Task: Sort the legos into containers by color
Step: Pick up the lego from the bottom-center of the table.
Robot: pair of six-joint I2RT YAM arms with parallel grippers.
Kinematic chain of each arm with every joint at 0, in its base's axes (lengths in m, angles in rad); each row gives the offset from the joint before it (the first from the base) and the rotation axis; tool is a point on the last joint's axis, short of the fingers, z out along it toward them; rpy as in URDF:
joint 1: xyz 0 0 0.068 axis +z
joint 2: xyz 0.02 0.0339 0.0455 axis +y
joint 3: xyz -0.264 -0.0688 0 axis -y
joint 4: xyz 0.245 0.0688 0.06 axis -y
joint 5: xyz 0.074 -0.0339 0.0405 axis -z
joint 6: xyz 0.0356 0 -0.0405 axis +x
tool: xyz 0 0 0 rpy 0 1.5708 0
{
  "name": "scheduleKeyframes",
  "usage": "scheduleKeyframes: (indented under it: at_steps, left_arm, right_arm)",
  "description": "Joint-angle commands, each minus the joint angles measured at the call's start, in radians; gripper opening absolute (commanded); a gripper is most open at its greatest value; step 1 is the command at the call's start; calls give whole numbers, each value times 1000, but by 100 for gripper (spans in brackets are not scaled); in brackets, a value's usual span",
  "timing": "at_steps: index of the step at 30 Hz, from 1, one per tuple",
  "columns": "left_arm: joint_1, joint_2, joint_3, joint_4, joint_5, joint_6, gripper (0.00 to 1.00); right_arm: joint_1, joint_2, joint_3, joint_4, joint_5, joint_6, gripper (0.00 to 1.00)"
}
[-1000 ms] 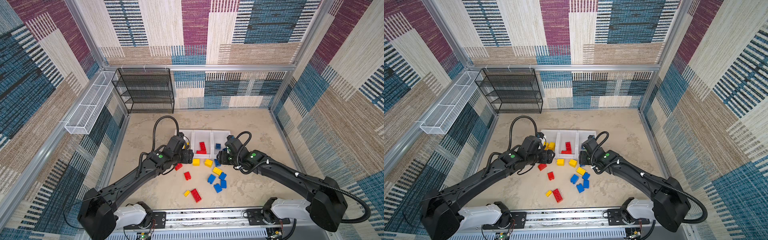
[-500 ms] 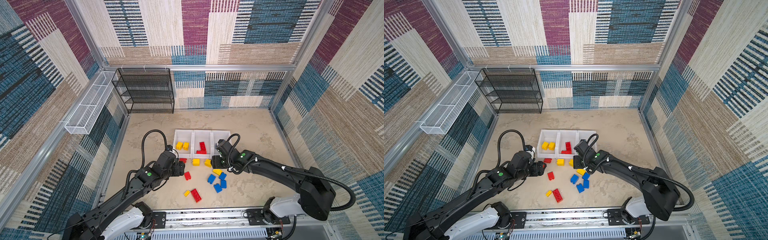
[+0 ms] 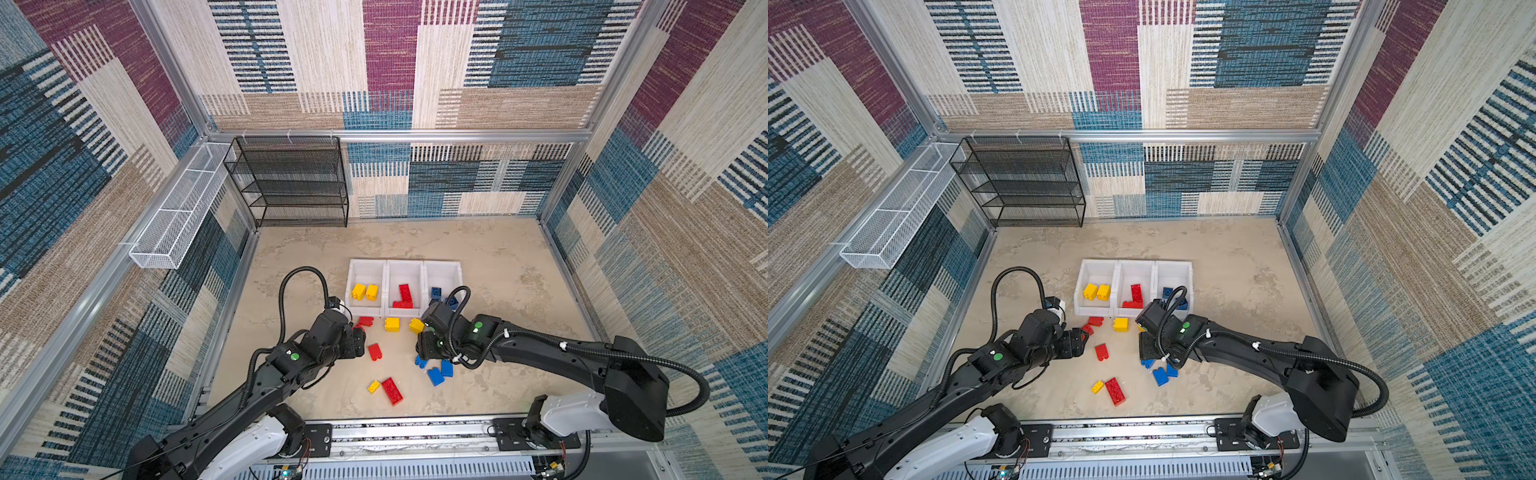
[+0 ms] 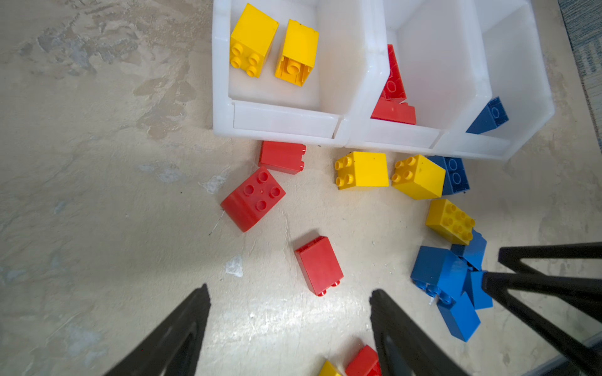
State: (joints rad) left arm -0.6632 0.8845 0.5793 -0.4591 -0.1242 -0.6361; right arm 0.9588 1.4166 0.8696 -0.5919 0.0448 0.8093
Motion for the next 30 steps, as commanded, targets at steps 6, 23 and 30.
scheduleKeyframes:
  at_steps: [6,23,30]
  left_arm:
    - [1,-18,-18,21,15,-23,81]
    - [1,-45,-45,20,46,-31,80]
    - [1,-46,-48,19,44,-31,80]
  right_arm:
    - [34,37,-10,28,4,117,66]
    - [33,193,80,5,65,147,51]
    - [32,196,73,7,66,143,37]
